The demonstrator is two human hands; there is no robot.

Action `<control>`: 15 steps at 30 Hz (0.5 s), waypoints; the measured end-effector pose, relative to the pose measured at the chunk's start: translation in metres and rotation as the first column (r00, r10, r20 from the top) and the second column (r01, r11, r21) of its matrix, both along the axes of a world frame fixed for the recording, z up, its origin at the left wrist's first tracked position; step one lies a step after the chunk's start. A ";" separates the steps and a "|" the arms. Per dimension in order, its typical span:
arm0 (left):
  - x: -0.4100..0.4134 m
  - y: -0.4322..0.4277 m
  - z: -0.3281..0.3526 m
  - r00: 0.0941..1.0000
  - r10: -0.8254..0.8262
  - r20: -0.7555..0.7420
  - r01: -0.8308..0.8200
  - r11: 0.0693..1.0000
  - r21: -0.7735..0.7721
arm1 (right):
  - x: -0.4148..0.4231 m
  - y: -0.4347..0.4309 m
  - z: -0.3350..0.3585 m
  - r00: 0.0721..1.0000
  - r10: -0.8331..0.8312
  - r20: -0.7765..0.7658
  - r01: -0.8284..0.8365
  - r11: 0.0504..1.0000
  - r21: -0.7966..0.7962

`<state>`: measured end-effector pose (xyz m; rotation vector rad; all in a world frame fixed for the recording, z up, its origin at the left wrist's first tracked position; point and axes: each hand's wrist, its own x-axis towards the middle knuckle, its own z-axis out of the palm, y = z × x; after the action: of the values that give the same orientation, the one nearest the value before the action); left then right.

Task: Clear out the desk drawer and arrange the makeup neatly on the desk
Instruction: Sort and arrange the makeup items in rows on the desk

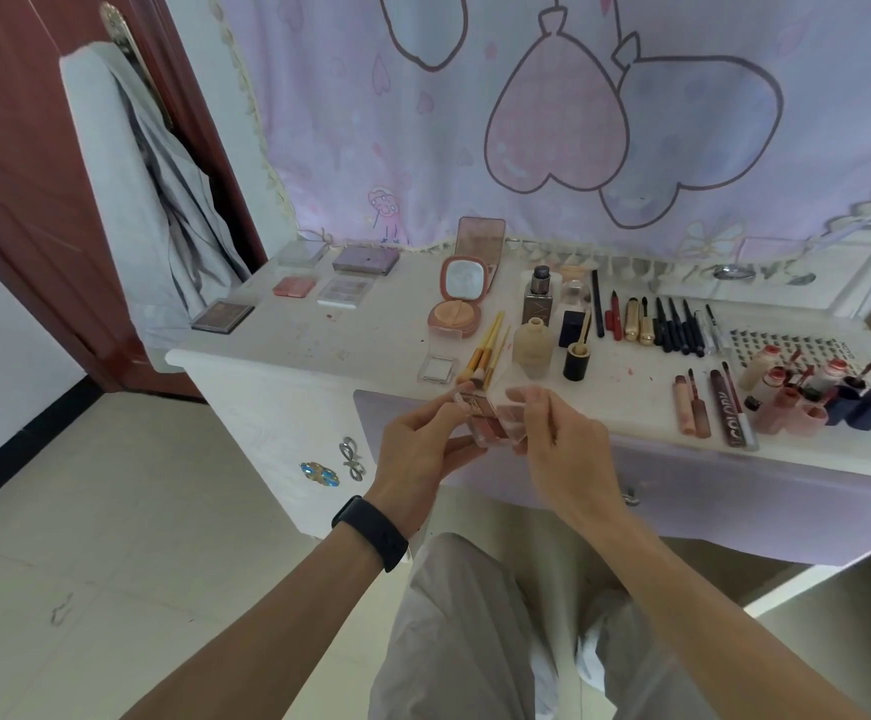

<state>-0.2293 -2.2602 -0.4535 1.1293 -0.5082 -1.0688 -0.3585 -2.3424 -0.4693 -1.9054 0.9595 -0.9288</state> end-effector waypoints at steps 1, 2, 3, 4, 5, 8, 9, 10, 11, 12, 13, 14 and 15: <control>-0.001 0.000 0.000 1.000 -0.006 -0.007 0.006 1.000 0.000 | -0.002 -0.001 0.001 1.000 0.003 -0.011 -0.004 0.999 -0.044; -0.001 -0.001 0.001 1.000 -0.014 -0.018 0.014 1.000 -0.003 | -0.003 -0.001 0.002 1.000 0.017 -0.025 -0.019 0.996 -0.087; -0.002 -0.002 0.001 0.999 -0.020 -0.036 0.020 1.000 -0.005 | -0.003 -0.001 0.003 0.999 0.021 -0.035 -0.025 0.993 -0.116; -0.003 -0.003 0.001 0.998 -0.022 -0.060 0.021 1.000 -0.009 | -0.003 0.000 0.003 0.999 0.017 -0.035 -0.021 0.993 -0.118; -0.004 -0.004 0.000 0.996 -0.021 -0.087 0.019 1.000 -0.016 | -0.003 -0.001 0.002 0.999 0.012 -0.029 -0.015 0.994 -0.111; 0.000 -0.005 -0.001 0.988 -0.041 -0.152 0.039 0.999 -0.017 | -0.004 -0.007 0.000 1.000 0.006 -0.019 -0.007 0.999 -0.032; 0.004 -0.003 -0.001 0.985 -0.063 -0.159 0.062 0.998 -0.011 | -0.005 -0.008 0.000 1.000 0.009 -0.016 -0.008 1.000 0.012; 0.008 -0.002 -0.001 0.984 -0.087 -0.158 0.088 0.996 -0.002 | -0.006 -0.009 0.001 1.000 0.011 -0.004 -0.011 0.997 0.074; 0.013 -0.001 -0.001 0.983 -0.102 -0.155 0.105 0.994 0.015 | -0.006 -0.011 0.000 1.000 0.013 0.024 -0.017 0.988 0.154; 0.019 0.001 0.000 0.983 -0.104 -0.148 0.111 0.993 0.039 | -0.005 -0.010 0.000 0.997 0.016 0.069 -0.033 0.969 0.246; 0.024 0.003 0.001 0.985 -0.104 -0.136 0.114 0.991 0.067 | -0.004 -0.010 -0.001 0.993 0.022 0.117 -0.059 0.944 0.325; 0.029 0.005 0.001 0.988 -0.111 -0.111 0.122 0.988 0.096 | -0.002 -0.008 -0.002 0.988 0.028 0.150 -0.084 0.922 0.379; 0.032 0.007 0.002 0.989 -0.133 -0.068 0.141 0.982 0.129 | -0.001 -0.007 -0.004 0.984 0.033 0.175 -0.105 0.902 0.418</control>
<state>-0.1976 -2.2532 -0.4517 1.1886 -0.4781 -1.2677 -0.3593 -2.3491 -0.4728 -1.4591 0.9035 -0.7474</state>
